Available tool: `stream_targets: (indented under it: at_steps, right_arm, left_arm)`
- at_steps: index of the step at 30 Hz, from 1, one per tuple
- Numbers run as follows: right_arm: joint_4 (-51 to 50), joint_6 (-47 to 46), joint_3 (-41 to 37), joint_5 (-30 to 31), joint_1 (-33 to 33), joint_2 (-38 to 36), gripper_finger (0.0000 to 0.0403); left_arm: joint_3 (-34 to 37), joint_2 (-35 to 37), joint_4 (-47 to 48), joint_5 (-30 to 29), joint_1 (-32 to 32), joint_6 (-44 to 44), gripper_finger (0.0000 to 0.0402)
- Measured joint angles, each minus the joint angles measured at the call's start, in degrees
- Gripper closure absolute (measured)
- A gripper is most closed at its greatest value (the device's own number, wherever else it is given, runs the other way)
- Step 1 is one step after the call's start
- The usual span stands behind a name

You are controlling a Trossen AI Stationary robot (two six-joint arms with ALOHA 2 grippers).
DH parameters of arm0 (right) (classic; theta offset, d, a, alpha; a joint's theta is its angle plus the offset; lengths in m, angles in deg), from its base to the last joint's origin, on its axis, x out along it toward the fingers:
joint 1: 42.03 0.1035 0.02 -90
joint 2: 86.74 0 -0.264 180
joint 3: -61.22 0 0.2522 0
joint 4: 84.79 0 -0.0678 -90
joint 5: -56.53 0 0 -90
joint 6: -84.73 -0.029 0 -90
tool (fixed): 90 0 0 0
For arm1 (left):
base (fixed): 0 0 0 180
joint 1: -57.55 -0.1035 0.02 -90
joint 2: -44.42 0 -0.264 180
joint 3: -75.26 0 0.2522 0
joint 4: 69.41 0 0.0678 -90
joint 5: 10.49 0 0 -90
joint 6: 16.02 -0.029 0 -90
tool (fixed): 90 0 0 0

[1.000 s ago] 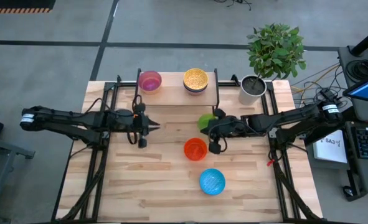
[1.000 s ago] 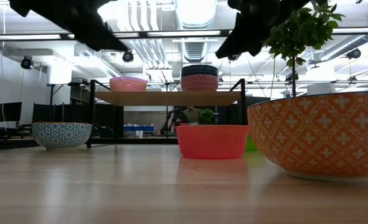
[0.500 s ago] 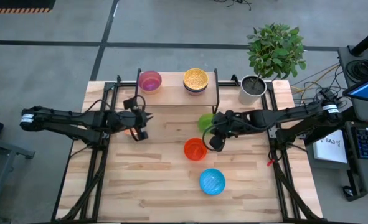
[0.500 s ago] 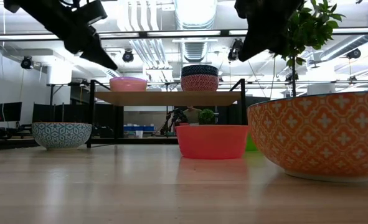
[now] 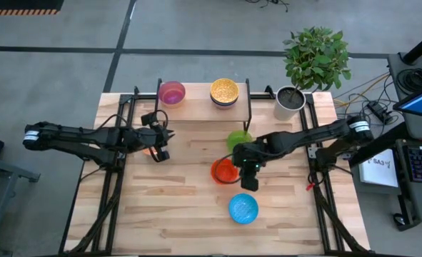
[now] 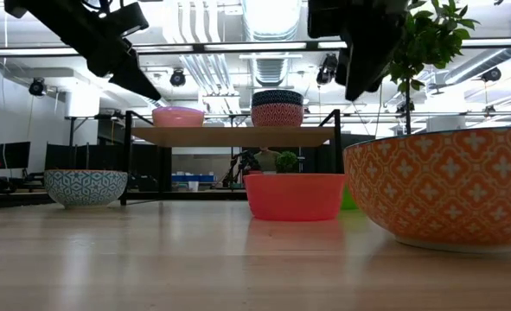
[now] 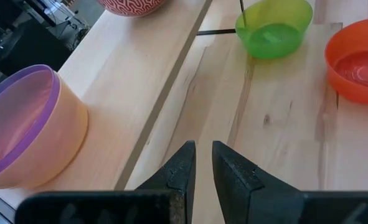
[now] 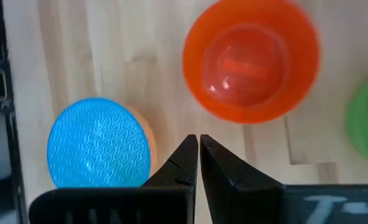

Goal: Place and stack bowls onto a shelf
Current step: Stack the light blue patterned bowl on top of the yellow patterned bowl on the shelf

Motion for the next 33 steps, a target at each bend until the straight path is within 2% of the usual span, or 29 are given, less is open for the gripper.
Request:
stream_targets:
  at_steps: [9, 18, 22, 29, 33]
  right_arm:
    - [-4.65, -3.19, 2.18, -2.23, 1.59, 2.87, 0.0381]
    - [-5.50, -9.49, 5.05, -1.64, 6.55, 4.60, 0.0276]
    - [-5.65, -9.40, 8.04, -1.59, 8.05, 7.13, 0.0242]
    - [-15.52, -8.60, 16.27, -1.30, 9.28, 13.27, 0.0230]
    - [-16.13, -8.50, 17.50, -1.44, 10.78, 15.79, 0.0232]
  left_arm:
    - [0.00, 0.00, -0.03, 0.00, 0.00, 0.00, 0.0366]
    - [0.00, 0.00, -0.31, -0.04, 0.00, 0.00, 0.0366]
    - [0.00, 0.00, -0.40, -0.04, 0.00, 0.00, 0.0366]
    - [0.00, 0.02, -0.37, -0.04, 0.00, 0.00, 0.0366]
    - [0.00, 0.02, -0.34, -0.04, 0.00, 0.00, 0.0366]
